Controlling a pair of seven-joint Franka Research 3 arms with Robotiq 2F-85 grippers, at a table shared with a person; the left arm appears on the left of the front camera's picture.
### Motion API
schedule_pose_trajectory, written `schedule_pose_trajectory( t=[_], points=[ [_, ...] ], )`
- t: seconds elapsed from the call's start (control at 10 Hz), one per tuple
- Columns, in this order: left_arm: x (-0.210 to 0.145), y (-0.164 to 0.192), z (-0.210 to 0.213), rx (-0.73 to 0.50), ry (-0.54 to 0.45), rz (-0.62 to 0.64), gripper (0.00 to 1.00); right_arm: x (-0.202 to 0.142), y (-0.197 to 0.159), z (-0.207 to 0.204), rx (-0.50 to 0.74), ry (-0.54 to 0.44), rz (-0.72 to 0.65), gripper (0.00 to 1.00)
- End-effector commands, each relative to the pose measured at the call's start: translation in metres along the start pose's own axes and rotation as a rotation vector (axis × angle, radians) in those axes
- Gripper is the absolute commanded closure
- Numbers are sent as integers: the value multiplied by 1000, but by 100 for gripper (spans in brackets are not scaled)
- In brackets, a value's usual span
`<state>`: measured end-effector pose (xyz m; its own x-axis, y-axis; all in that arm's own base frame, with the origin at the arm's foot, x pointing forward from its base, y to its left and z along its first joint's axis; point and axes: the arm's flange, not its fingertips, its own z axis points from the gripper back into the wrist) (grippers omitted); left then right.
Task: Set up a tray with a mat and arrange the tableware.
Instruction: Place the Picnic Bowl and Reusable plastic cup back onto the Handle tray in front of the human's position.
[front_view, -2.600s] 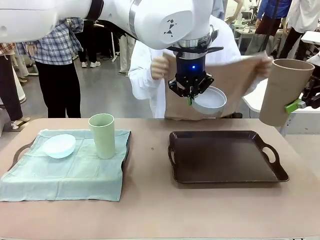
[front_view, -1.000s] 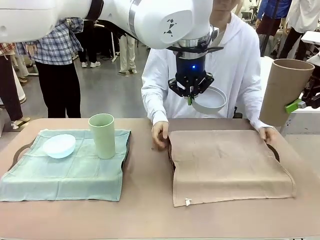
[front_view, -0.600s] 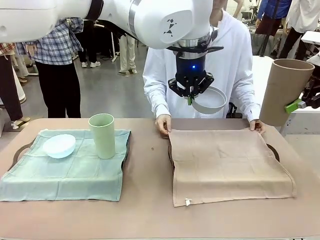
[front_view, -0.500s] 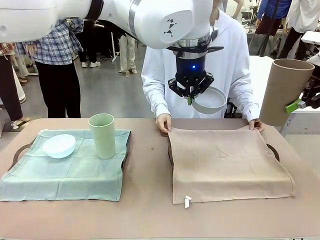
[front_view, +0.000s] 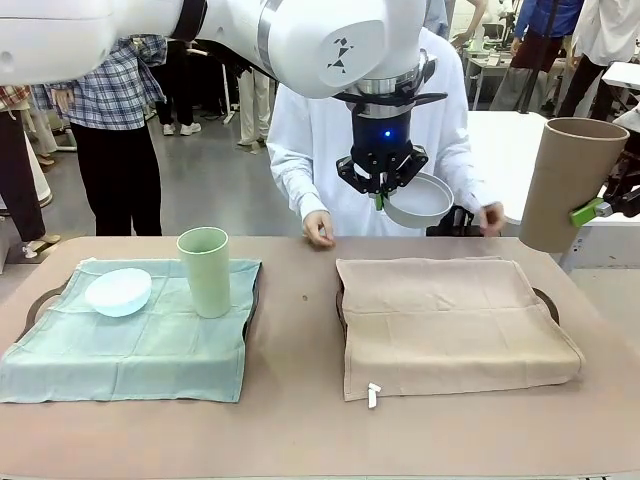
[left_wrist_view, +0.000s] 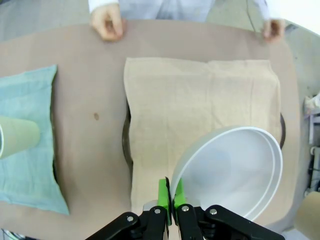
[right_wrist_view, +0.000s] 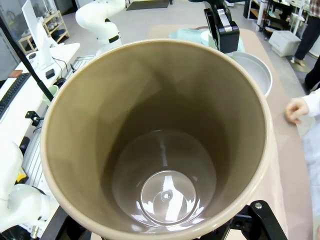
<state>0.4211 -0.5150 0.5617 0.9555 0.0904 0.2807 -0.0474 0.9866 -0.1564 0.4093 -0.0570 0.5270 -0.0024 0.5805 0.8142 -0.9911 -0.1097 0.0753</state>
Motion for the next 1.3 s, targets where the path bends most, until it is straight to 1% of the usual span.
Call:
schedule_pose_trajectory(
  t=[0.0,0.2,0.3,0.4,0.5,0.7,0.9,1.1,1.2],
  points=[
    [3,0,2,-12,-7,-15,99,-1,0,-1,4,5,14,100],
    [3,0,2,-12,-7,-15,99,-1,0,-1,4,5,14,100],
    [0,0,0,0,0,0,96,0,0,0,0,0,0,18],
    [5,6,-24,7,40,-34,96,-24,-15,-1,2,-24,19,18],
    [10,11,-49,-5,76,-45,96,-46,-30,-6,-26,-20,30,18],
    [17,15,-96,-41,132,-64,96,-85,-58,-34,-32,17,76,18],
    [18,16,-127,-72,156,-66,96,-119,-77,-61,4,-17,79,18],
    [19,16,-155,-97,192,-67,96,-142,-93,-82,28,-47,45,18],
    [17,16,-161,-99,204,-60,96,-145,-93,-82,20,-54,41,18]
  ],
)
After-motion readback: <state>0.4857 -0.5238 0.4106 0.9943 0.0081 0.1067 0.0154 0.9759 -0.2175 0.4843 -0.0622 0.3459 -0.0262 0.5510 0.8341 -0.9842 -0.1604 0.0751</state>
